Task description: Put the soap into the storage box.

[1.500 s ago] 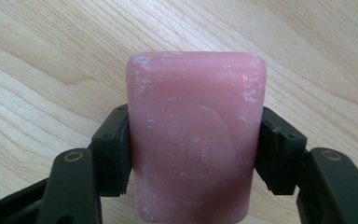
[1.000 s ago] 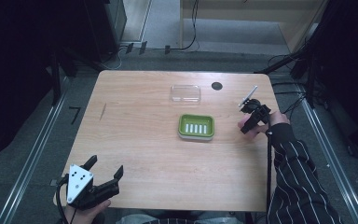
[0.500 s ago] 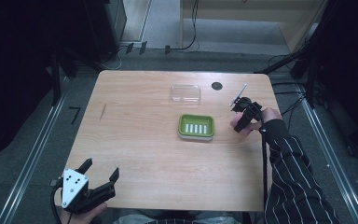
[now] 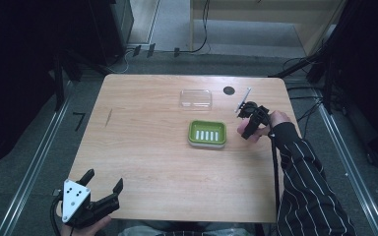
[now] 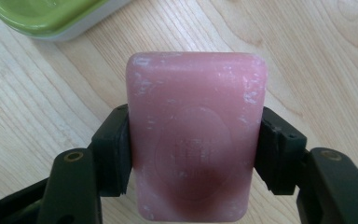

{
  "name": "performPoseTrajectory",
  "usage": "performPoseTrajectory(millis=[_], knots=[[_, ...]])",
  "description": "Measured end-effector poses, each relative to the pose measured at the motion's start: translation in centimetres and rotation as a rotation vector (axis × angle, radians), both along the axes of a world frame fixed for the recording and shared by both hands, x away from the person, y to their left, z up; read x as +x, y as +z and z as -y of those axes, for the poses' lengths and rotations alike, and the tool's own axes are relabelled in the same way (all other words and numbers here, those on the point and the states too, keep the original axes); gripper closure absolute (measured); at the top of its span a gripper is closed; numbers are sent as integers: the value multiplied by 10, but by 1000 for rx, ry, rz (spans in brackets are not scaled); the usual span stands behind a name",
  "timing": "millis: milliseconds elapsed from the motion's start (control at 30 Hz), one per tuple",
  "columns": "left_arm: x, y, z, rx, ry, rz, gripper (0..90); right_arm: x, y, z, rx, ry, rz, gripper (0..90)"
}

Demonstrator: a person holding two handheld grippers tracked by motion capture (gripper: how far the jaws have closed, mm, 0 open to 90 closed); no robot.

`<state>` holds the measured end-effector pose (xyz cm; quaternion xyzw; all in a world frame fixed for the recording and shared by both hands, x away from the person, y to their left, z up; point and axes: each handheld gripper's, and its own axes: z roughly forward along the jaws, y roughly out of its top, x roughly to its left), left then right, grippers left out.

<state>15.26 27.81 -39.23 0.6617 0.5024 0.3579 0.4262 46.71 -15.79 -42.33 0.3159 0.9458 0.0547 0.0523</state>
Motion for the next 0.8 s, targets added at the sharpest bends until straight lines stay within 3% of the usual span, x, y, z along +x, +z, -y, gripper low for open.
performPoseTrajectory(millis=[800], knots=[[-9,0,-5,1,35,1,137,3,14,-34,-23,113,20,391]])
